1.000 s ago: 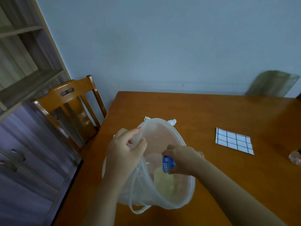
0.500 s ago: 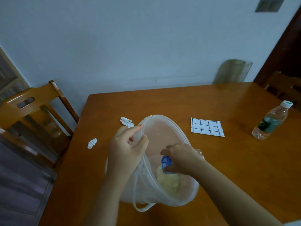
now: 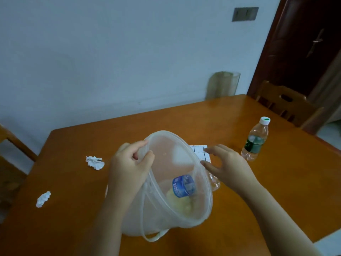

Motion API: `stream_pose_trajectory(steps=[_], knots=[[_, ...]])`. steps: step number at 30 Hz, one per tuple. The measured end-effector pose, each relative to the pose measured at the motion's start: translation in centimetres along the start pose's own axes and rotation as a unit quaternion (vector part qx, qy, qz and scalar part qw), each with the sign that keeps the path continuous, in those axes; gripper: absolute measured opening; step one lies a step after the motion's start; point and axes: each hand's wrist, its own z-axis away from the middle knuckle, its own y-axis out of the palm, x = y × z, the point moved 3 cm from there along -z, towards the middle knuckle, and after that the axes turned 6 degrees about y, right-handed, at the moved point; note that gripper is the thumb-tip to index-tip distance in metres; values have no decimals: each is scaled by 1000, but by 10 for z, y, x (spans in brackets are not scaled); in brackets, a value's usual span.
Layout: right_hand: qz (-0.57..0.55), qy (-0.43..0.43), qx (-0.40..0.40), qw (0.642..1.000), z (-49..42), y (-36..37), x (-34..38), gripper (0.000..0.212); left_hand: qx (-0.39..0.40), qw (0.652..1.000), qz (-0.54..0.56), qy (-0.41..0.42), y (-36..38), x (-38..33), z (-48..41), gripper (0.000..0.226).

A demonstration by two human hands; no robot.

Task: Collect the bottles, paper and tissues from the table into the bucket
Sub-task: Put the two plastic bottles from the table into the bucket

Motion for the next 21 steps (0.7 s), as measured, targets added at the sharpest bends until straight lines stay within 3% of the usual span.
stream_pose_trajectory(steps=[11,21], knots=[[-50,175,-103,978,-72,-48,-181,38,-5,999,28,-24,129,-45,-45,34],[-115,272,-111,949,-134,-36,-256,56,-32,998,17,-42,183,-55,-68,34]])
